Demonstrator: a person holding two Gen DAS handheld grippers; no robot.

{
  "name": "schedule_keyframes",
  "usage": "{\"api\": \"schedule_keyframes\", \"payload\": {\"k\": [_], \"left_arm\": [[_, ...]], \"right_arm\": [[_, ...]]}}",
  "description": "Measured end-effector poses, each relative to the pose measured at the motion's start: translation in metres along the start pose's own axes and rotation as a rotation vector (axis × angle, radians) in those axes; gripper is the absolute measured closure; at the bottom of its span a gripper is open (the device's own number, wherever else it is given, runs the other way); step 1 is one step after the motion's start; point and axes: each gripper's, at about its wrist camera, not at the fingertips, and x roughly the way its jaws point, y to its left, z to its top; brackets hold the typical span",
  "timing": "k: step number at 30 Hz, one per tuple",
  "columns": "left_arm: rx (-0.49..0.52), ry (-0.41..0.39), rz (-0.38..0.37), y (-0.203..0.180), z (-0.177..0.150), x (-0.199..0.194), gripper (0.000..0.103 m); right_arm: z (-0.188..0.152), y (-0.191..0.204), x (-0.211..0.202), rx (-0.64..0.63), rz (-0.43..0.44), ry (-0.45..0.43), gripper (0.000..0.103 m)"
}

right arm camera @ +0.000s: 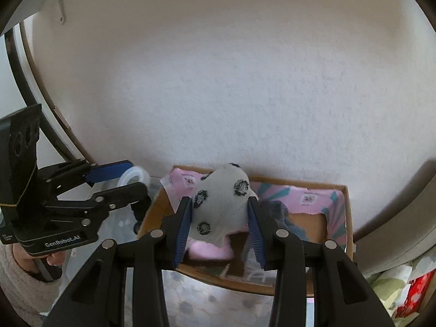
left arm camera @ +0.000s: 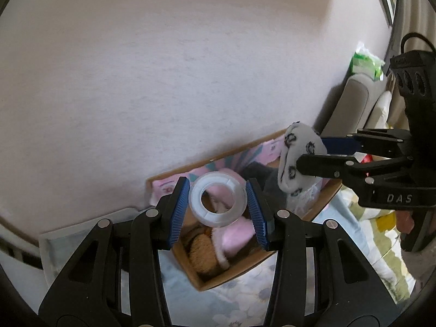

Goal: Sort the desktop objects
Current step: 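Carry the white ring and panda plush into the box and release both, then move both tools back over the tray toward the black sock and jar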

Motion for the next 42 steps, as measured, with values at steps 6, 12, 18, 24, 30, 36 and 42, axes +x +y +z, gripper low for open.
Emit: {"api": "schedule_keyframes", "payload": {"k": [6, 12, 18, 24, 30, 36, 42], "left_arm": [[-0.006, 0.032, 0.008, -0.008, -0.005, 0.018, 0.063], [0.015, 0.036, 0.045, -0.014, -0.004, 0.023, 0.063], [0.025, 0.013, 0.112, -0.010, 0.003, 0.022, 0.025], [-0.017, -0.085, 0.153, 0.006, 0.014, -0.010, 0.000], [-0.059, -0.122, 0.182, 0.024, 0.014, -0.039, 0.000], [-0.103, -0.142, 0.238, 0.055, 0.004, -0.067, 0.000], [-0.167, -0.148, 0.248, 0.086, -0.008, -0.094, 0.000]], "right_arm": [[-0.009, -0.016, -0.001, 0.001, 0.028, 0.017, 0.066], [-0.008, -0.016, -0.003, 0.002, 0.046, 0.030, 0.065], [-0.005, -0.017, 0.011, 0.004, 0.026, 0.058, 0.055], [-0.003, -0.023, -0.006, 0.028, -0.010, 0.016, 0.045], [-0.005, -0.009, -0.038, 0.006, -0.054, -0.065, 0.045], [-0.009, 0.011, -0.058, -0.002, -0.019, -0.119, 0.045], [-0.007, 0.048, -0.061, -0.078, -0.027, -0.107, 0.045]]}}
